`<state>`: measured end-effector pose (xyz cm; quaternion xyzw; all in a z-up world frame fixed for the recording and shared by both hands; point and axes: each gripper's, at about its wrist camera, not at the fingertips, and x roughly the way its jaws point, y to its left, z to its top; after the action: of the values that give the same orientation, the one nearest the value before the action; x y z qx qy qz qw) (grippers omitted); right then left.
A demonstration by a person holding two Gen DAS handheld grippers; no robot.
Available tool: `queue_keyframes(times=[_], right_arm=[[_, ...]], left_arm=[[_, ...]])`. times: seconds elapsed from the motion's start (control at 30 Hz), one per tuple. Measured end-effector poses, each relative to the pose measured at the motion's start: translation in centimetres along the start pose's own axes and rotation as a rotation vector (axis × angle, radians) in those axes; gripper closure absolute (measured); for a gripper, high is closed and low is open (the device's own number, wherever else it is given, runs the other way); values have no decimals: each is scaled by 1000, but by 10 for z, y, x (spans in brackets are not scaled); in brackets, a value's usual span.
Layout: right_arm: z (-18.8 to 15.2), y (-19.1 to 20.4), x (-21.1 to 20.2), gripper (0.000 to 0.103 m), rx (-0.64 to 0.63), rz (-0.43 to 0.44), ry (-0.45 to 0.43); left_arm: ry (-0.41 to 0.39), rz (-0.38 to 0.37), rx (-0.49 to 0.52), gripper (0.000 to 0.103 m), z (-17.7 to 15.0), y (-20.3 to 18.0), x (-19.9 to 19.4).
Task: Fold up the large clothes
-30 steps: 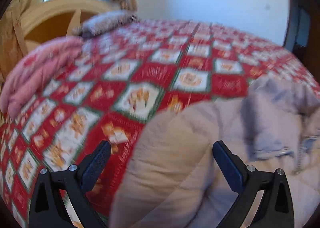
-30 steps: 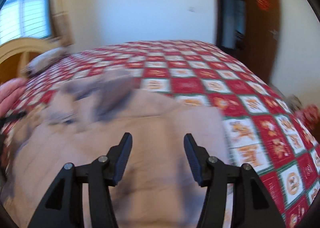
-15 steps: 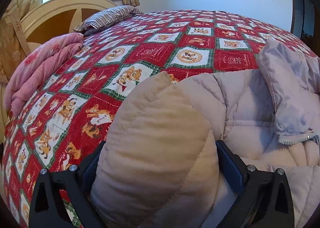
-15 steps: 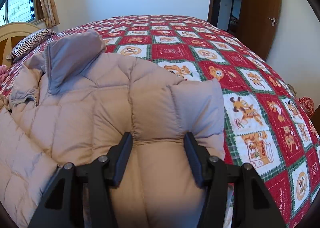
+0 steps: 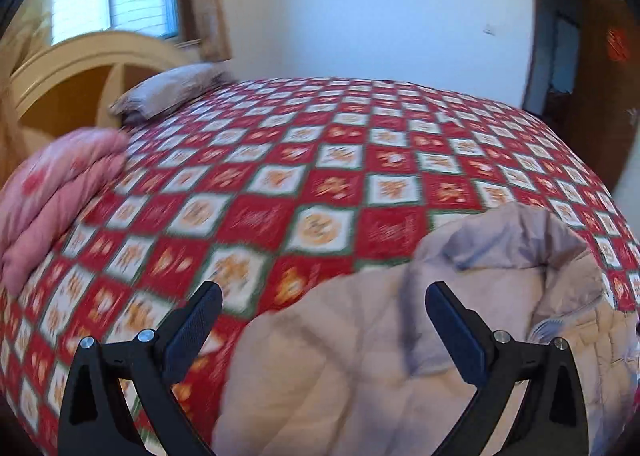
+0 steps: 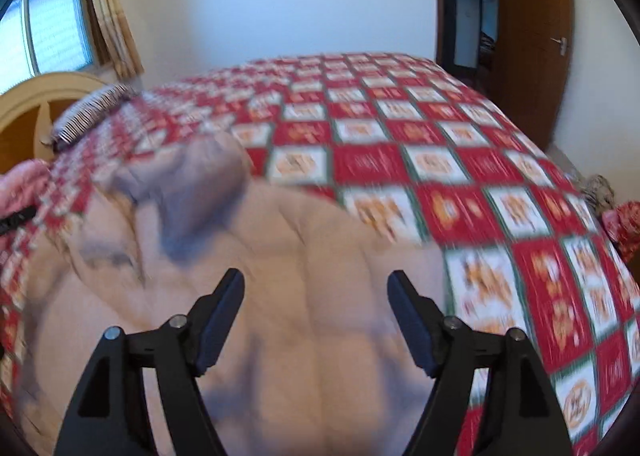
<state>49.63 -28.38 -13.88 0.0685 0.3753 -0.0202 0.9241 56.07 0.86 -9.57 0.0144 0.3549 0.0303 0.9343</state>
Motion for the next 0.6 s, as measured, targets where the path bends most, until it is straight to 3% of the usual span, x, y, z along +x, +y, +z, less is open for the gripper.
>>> queue_keyframes(times=[0.23,0.37,0.53,0.57,0.6], right_arm=[[75,49,43,23,-106,39,5],[94,62,82,23,-157,16,61],[96,71,119,23,-238,0,133],[94,73,128,28,-249,7,154],[94,72,131,34,-256,12,164]], left_arm=[[33,-1,142,1,24,-49,54],[59,-8,185,1,26,-60,85],[54,-18,239,2,24,-75,106],[65,-19,254,14,23,-78,112],[83,-27,263,49,21,-80,117]])
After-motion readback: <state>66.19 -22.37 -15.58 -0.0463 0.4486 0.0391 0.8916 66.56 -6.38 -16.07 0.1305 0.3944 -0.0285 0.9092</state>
